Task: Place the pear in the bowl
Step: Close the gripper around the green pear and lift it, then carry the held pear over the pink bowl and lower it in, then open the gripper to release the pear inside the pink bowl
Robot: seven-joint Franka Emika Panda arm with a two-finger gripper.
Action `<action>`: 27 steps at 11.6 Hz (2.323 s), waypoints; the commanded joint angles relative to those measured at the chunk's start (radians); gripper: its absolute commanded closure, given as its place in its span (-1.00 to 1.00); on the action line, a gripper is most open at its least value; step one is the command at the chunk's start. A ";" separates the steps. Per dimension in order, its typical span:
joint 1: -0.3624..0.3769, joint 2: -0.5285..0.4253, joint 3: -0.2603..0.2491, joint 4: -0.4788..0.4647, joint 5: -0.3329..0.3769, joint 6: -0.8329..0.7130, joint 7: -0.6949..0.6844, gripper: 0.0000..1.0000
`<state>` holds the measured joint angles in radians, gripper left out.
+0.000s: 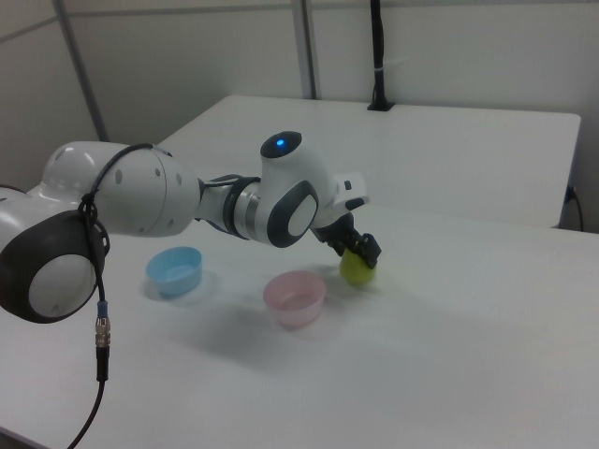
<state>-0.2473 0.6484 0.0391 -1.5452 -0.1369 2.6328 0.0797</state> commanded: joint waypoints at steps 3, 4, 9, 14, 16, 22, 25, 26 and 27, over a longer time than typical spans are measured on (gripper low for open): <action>-0.004 -0.054 -0.010 -0.019 -0.012 0.009 -0.017 -0.02; -0.009 -0.099 -0.010 -0.053 -0.012 0.004 -0.020 -0.02; -0.020 -0.335 -0.010 -0.323 -0.010 0.000 -0.021 -0.02; 0.011 -0.463 -0.001 -0.500 -0.010 -0.022 -0.015 -0.03; 0.032 -0.460 -0.001 -0.513 -0.012 -0.028 -0.011 -0.04; 0.065 -0.405 -0.001 -0.510 -0.015 -0.022 -0.009 -0.10; 0.054 -0.385 -0.001 -0.504 -0.030 -0.019 -0.009 -0.12; 0.054 -0.378 -0.001 -0.504 -0.030 -0.019 -0.009 -0.22; 0.054 -0.377 -0.001 -0.504 -0.030 -0.019 -0.009 -0.42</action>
<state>-0.1949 0.2733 0.0436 -2.0529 -0.1472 2.6280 0.0757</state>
